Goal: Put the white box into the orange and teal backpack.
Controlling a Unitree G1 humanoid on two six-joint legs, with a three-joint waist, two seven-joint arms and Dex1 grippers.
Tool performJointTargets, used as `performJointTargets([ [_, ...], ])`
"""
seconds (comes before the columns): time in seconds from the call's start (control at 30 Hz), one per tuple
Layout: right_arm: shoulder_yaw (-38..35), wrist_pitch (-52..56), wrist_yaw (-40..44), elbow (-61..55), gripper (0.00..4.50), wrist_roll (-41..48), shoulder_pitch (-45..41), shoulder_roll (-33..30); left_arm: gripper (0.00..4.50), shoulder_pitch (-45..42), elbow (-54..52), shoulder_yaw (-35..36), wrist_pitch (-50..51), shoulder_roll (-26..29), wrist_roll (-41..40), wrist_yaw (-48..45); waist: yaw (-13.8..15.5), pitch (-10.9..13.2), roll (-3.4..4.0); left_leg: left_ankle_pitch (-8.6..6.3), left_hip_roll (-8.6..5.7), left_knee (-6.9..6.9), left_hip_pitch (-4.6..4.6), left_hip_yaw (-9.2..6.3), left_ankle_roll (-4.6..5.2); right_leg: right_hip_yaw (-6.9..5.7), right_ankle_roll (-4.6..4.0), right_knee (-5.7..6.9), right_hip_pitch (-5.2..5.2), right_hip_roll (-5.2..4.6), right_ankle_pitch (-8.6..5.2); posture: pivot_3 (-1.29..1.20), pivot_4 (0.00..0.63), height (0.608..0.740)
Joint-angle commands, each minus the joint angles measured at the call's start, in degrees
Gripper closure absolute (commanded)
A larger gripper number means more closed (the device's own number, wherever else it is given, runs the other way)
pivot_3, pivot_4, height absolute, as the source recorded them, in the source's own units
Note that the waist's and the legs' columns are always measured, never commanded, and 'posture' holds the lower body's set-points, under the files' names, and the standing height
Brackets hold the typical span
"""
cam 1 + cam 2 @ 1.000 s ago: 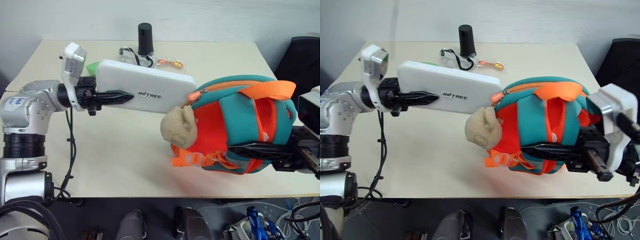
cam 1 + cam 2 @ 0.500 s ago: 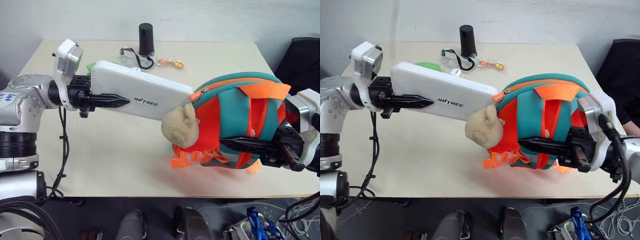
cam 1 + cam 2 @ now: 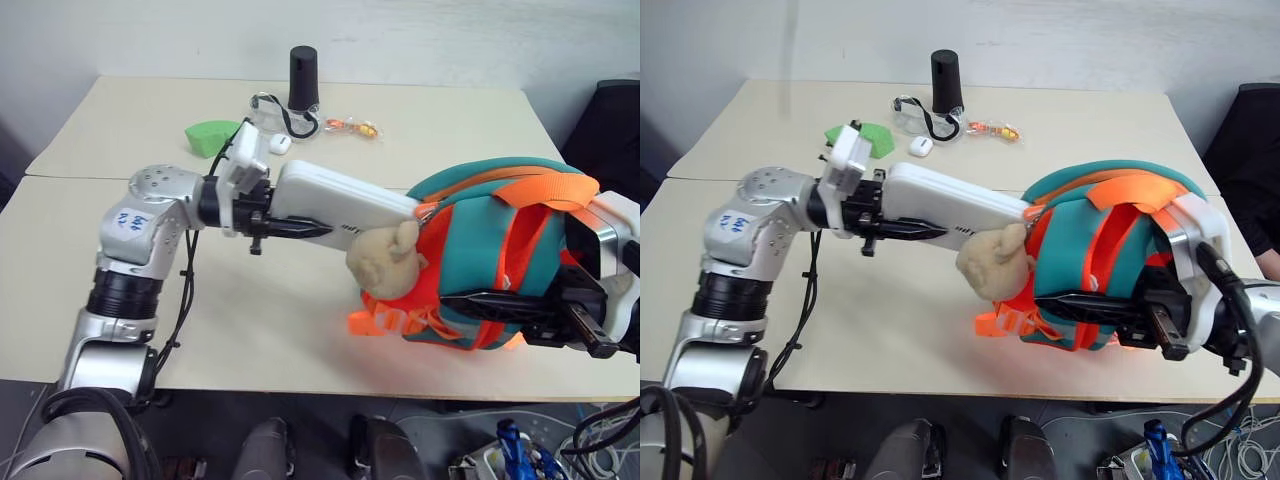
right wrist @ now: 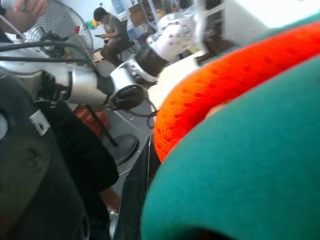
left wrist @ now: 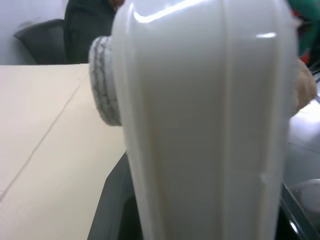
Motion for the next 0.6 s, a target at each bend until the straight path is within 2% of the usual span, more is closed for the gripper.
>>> performJointTargets([
  [0.03, -0.80, -0.89, 2.89, -4.23, 4.47, 0.36, 1.45, -0.94, 3.15, -2.82, 0.22, -1.46, -2.35, -5.97, 1.55, 4.97, 0.22, 0.00, 0.00, -0.01, 0.00, 0.01, -0.01, -0.01, 0.03, 0.00, 0.04, -0.03, 0.02, -0.05, 0.02, 0.00, 0.150, 0.740],
  [0.13, -0.12, -1.52, 2.23, -4.49, 4.47, 1.01, 1.01, -0.64, 3.15, -3.59, 0.83, -3.45, -4.11, -9.25, 4.49, 7.37, 0.02, 0.01, -0.01, -0.03, -0.03, 0.03, -0.03, 0.02, 0.12, 0.06, 0.16, -0.03, 0.03, -0.08, 0.10, 0.00, 0.150, 0.740],
  [0.23, -0.19, -1.80, 2.31, -4.87, 4.47, 1.63, 1.16, -0.88, 3.15, -3.41, 1.86, -5.37, -7.16, -8.78, 7.64, 6.55, -0.41, 0.01, -0.01, -0.04, -0.01, 0.03, -0.03, 0.03, 0.12, 0.07, 0.16, -0.04, 0.03, -0.10, 0.11, 0.00, 0.150, 0.740],
  [0.43, 0.56, -2.51, 3.31, -5.24, 4.47, -0.15, 1.47, -0.74, 3.15, -2.83, -0.83, -8.68, -1.68, -9.11, 1.82, -5.01, -0.42, 0.01, -0.01, -0.02, 0.10, 0.02, 0.03, 0.08, -0.01, 0.08, 0.06, -0.03, -0.04, -0.03, 0.05, 0.00, 0.150, 0.740],
  [0.6, 1.87, -3.16, 3.40, -5.98, 4.47, -1.17, 1.02, -0.32, 3.15, -7.33, 9.07, -12.82, -4.72, -16.45, 8.42, -1.03, 0.52, 0.01, -0.02, -0.01, -0.06, 0.07, -0.03, -0.02, 0.12, -0.01, 0.10, -0.08, 0.01, -0.03, 0.07, 0.00, 0.150, 0.740],
])
